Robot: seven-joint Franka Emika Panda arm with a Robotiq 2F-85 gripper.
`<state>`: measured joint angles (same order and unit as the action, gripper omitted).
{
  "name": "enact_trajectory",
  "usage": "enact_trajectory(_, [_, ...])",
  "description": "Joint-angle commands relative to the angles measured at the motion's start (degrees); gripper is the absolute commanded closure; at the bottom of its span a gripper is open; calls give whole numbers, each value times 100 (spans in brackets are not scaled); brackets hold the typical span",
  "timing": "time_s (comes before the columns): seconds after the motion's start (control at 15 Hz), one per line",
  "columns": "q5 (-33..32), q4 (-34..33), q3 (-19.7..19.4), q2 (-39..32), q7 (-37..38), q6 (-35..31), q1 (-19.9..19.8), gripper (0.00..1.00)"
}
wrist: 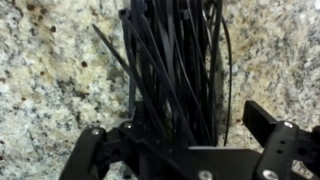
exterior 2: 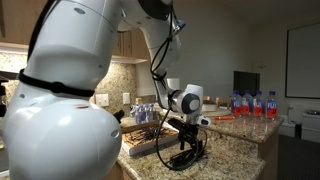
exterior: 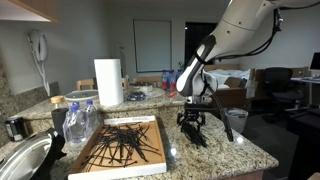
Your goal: Pick up all the black objects on the table and put them on the cover box
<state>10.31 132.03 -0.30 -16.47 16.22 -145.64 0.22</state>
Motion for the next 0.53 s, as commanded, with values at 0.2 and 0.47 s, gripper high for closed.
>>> enact_trajectory(0.2, [-334, -46, -129, -29, -145, 40, 32, 26])
enact_trajectory(0.47, [-337, -48, -121, -20, -215, 40, -10, 52])
